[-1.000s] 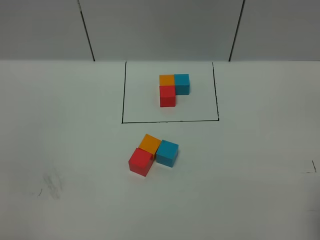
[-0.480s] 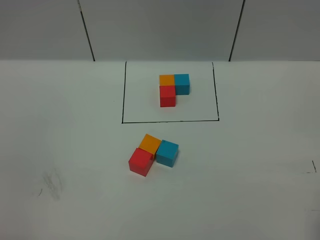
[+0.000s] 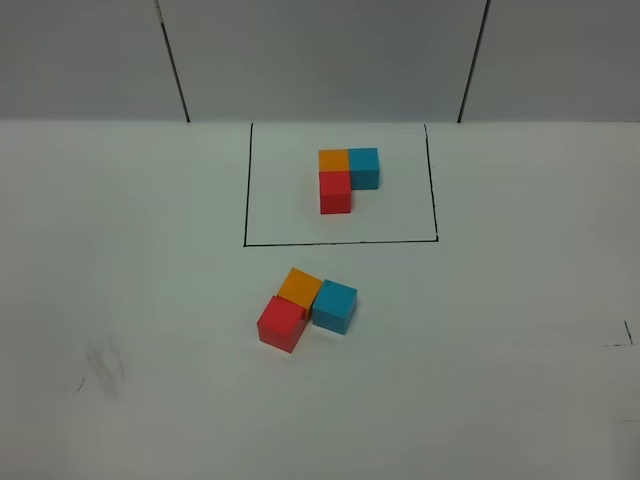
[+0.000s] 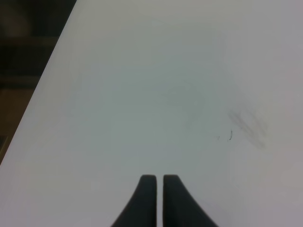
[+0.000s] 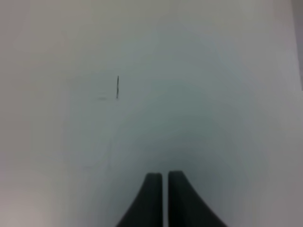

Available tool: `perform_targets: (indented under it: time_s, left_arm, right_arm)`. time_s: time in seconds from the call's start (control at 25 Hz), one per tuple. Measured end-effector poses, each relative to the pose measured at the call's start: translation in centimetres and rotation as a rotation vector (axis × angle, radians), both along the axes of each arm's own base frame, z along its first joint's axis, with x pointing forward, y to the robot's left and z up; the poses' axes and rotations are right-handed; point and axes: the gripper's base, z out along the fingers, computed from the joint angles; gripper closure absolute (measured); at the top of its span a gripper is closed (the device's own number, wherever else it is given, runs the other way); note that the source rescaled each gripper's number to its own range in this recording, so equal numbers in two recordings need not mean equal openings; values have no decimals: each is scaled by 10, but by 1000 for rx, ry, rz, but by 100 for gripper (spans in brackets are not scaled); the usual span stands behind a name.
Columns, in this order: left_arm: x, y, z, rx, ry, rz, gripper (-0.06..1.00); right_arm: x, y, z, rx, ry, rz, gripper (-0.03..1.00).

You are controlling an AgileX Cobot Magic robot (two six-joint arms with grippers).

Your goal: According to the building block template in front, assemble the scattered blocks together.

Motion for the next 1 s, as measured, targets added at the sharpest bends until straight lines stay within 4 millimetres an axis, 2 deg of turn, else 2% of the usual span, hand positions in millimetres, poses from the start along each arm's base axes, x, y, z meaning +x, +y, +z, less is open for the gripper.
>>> perform_targets:
  time_s: [0.16, 0.44, 0.72, 0.84, 1.0]
  left_arm:
    - [0, 0, 0, 0, 0, 0, 94]
    - [0, 0, 0, 0, 0, 0, 94]
    - [0, 0, 0, 0, 0, 0, 94]
    - [0, 0, 0, 0, 0, 0, 94]
    - [0, 0, 0, 0, 0, 0, 94]
  right_arm:
    - [-1, -2, 28, 7, -64, -16, 97]
    - [-7, -7, 30, -7, -67, -48, 97]
    - [-45, -21, 42, 10, -190, -139, 97]
    - [-60, -20, 35, 27, -202, -125, 97]
    - [-74, -17, 14, 68, -242, -106, 97]
